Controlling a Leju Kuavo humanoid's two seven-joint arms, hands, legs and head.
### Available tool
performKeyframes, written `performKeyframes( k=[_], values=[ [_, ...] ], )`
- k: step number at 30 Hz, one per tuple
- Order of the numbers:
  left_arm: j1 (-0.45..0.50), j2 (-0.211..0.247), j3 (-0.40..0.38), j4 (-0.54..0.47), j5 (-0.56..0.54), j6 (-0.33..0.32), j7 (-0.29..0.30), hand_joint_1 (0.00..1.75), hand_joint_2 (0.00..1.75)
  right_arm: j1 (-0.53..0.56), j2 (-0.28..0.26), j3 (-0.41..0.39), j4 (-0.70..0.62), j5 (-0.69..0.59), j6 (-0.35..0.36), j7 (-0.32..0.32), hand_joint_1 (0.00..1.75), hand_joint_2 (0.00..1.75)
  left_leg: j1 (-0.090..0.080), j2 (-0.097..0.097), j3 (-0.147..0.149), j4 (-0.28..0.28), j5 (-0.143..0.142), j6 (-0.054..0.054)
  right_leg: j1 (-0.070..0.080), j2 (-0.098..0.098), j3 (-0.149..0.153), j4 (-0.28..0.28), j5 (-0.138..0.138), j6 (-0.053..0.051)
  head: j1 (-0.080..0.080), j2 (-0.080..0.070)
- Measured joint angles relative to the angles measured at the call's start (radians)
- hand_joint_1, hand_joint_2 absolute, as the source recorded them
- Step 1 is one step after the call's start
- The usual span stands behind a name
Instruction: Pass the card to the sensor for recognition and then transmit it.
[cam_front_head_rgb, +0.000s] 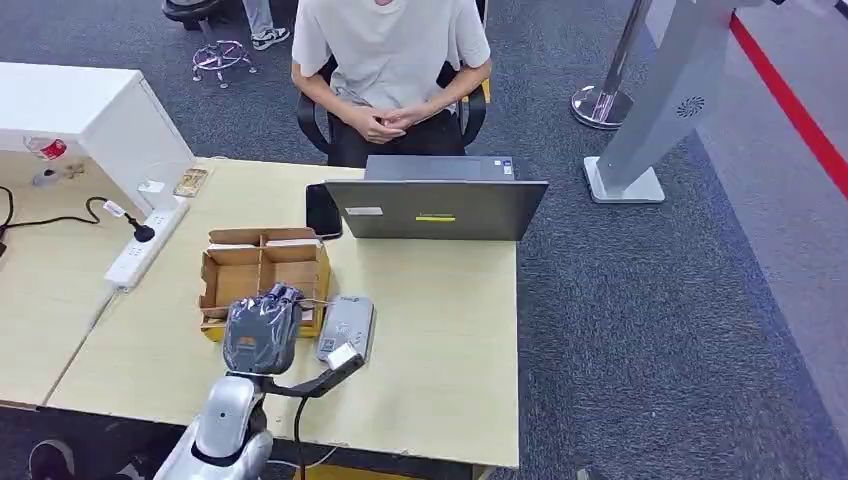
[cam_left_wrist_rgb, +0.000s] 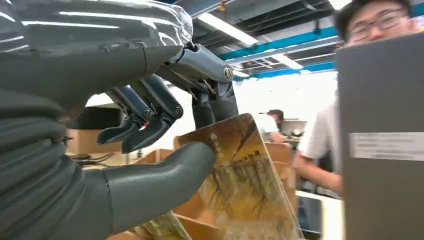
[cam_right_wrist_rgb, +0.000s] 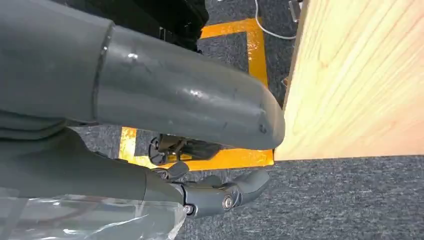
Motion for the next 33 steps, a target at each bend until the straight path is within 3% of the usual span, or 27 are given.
performKeyframes(
  k=[9,28,33],
  values=[
    [0.014,0.000,-0.102,-0.078,0.000,-0.005,-0.003,1.75,1.75,0.001,0.000,-0.027,0.000,0.000,0.001,-0.010,0.00,0.00,0.000,0.000,0.000,0.000,0.000,0.000,0.000,0.000,0.000,0.000,0.000,0.000,0.000,0.000],
    [0.020,0.000,-0.138,-0.108,0.000,-0.005,-0.011,1.75,1.75,0.002,0.000,-0.037,0.000,0.000,0.002,-0.013,0.00,0.00,0.000,0.000,0.000,0.000,0.000,0.000,0.000,0.000,0.000,0.000,0.000,0.000,0.000,0.000],
    [0.020,0.003,-0.183,-0.137,0.000,-0.075,0.017,1.75,1.75,0.003,0.000,-0.045,0.000,0.007,0.004,-0.016,0.00,0.00,0.000,0.000,0.000,0.000,0.000,0.000,0.000,0.000,0.000,0.000,0.000,0.000,0.000,0.000]
  ],
)
